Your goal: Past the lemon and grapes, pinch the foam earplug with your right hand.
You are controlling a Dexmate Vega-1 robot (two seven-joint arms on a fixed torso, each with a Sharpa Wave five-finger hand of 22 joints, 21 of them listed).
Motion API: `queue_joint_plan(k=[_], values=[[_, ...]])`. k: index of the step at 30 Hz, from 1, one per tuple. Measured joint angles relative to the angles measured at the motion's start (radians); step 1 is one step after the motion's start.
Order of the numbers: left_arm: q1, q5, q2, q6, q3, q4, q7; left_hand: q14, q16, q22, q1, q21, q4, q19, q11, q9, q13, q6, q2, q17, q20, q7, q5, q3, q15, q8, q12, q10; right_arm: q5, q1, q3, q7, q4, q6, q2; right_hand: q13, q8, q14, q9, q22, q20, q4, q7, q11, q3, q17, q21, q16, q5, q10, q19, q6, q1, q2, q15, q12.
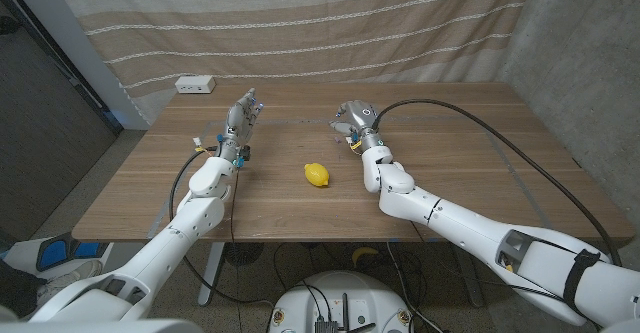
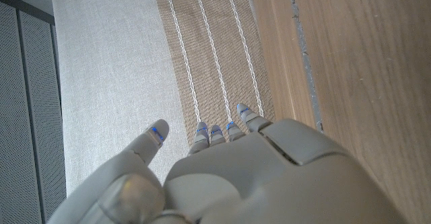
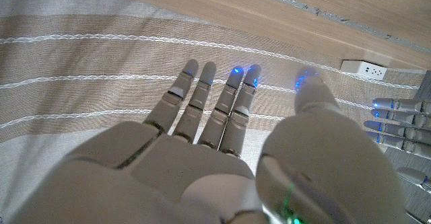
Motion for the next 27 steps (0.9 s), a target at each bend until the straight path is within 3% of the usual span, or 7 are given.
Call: queue_joint_plan(k=[25, 27], values=[[-0.004, -0.003, -0.004, -0.001, 0.001, 0.011, -0.006, 0.0, 0.0, 0.0, 0.0, 0.0, 0.0, 0.0, 0.0, 0.0, 0.0, 0.0, 0.0, 0.0, 0.0, 0.0, 0.0, 0.0, 0.0, 0.0, 0.0, 0.0, 0.005, 0.036, -0.046, 0.004, 0.097, 0.001, 0.031, 0.031, 0.017, 0.013, 0.005, 0.0, 0.0, -0.004, -0.003, 0.0, -0.004, 0.004, 0.0, -0.004, -0.009, 0.0, 0.0, 0.003, 0.009, 0.009, -0.002, 0.011], [-0.005, -0.003, -0.004, -0.002, 0.001, 0.012, -0.006, 0.0, 0.0, 0.0, 0.0, 0.0, 0.0, 0.0, 0.0, 0.0, 0.0, 0.0, 0.0, 0.0, 0.0, 0.0, 0.0, 0.0, 0.0, 0.0, 0.0, 0.0, 0.005, 0.04, -0.051, 0.001, 0.11, 0.001, 0.035, 0.032, 0.017, 0.012, 0.005, 0.0, 0.004, -0.004, -0.003, 0.0, -0.004, 0.005, 0.0, -0.008, -0.009, 0.0, 0.004, 0.003, 0.022, -0.004, -0.002, 0.011]])
